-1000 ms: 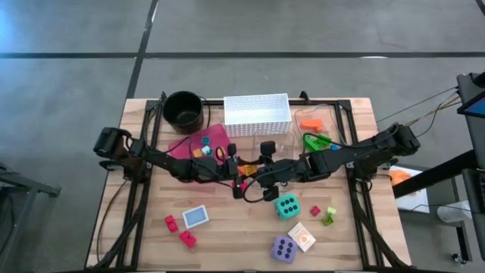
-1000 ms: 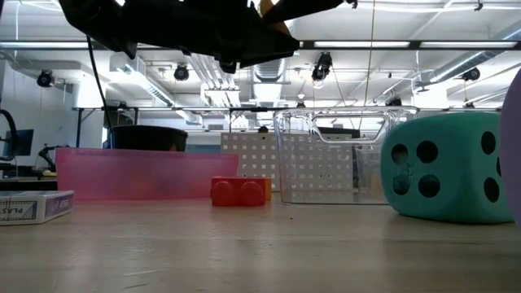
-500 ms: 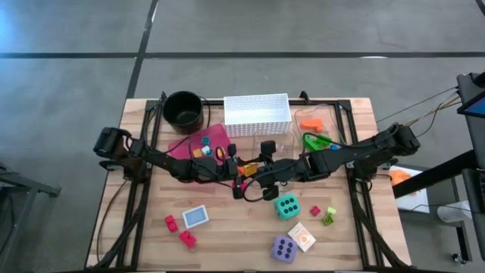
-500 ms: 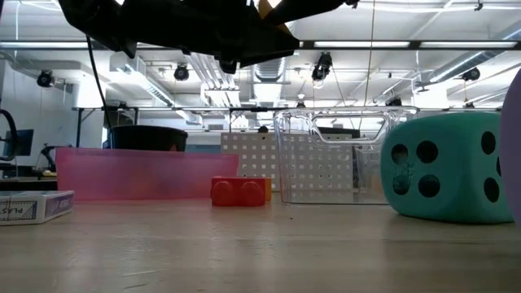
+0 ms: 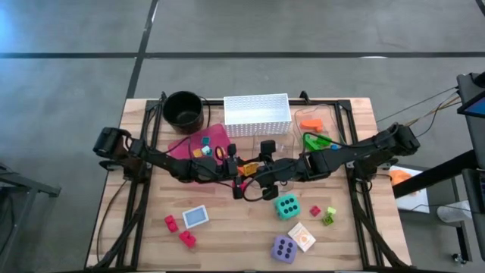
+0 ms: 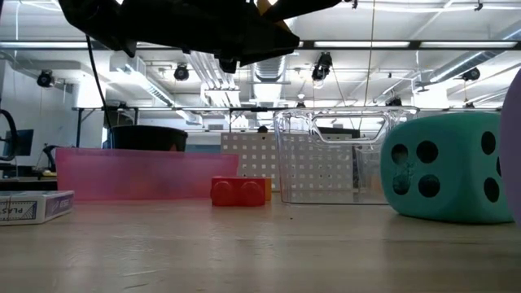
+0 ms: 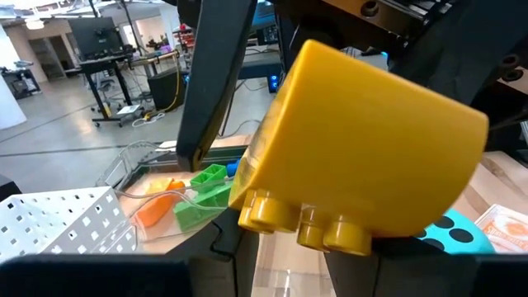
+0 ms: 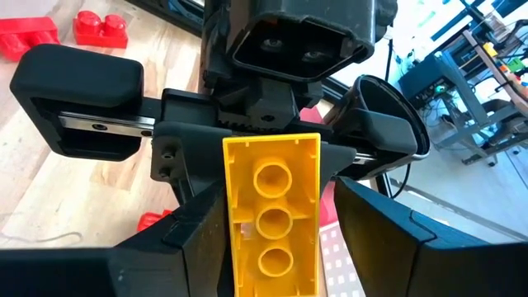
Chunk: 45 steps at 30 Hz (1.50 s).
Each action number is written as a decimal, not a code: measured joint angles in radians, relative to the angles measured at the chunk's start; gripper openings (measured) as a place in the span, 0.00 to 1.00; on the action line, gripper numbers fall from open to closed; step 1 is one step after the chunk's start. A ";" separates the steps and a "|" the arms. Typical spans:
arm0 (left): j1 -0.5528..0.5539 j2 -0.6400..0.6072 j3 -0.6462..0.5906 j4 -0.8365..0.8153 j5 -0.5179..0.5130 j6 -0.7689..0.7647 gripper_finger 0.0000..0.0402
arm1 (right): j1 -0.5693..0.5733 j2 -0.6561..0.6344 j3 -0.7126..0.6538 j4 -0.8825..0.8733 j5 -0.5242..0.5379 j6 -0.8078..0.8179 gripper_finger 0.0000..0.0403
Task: Pick & Place Toys
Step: Put the yellow game piece into the red bin
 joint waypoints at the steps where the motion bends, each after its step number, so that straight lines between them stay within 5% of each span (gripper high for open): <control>1: 0.000 0.000 0.000 0.000 0.000 0.000 0.31 | 0.000 0.000 0.000 0.000 0.000 0.000 0.54; 30: 0.000 0.000 0.000 0.001 -0.012 -0.021 0.31 | 0.000 -0.001 0.039 -0.015 -0.065 0.030 0.54; 45: 0.000 -0.020 0.000 -0.083 -0.129 -0.060 0.31 | 0.000 -0.003 0.222 -0.400 -0.055 0.054 0.54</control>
